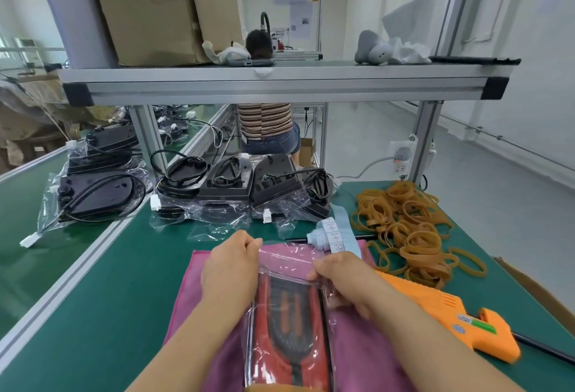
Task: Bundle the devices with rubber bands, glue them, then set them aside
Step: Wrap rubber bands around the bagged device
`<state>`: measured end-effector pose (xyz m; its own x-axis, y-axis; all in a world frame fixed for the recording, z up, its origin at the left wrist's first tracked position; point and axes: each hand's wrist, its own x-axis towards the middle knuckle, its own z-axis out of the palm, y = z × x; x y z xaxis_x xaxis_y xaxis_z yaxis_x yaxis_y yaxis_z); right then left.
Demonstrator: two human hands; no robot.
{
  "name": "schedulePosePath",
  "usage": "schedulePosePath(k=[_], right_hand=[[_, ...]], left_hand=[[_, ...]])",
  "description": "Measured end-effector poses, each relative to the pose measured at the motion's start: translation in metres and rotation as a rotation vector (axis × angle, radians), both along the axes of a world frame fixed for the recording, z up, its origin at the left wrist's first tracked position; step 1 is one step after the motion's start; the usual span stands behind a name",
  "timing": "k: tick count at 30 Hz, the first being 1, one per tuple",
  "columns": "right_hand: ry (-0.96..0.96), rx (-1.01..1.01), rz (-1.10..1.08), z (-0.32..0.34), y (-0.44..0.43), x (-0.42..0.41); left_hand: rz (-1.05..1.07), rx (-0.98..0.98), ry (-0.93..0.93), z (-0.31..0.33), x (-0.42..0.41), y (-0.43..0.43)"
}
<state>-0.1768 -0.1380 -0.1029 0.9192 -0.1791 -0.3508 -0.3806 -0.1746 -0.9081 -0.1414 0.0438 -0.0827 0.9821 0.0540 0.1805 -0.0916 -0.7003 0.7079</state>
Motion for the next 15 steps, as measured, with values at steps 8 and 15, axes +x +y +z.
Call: schedulePosePath(k=[8, 15], right_hand=[[-0.233, -0.599, -0.138, 0.014, -0.036, 0.019], [0.166, -1.158, -0.014, 0.002, -0.076, 0.030]], left_hand=[[-0.007, 0.008, 0.028, -0.001, 0.004, 0.004], [-0.046, -0.121, 0.058, -0.011, 0.011, 0.010]])
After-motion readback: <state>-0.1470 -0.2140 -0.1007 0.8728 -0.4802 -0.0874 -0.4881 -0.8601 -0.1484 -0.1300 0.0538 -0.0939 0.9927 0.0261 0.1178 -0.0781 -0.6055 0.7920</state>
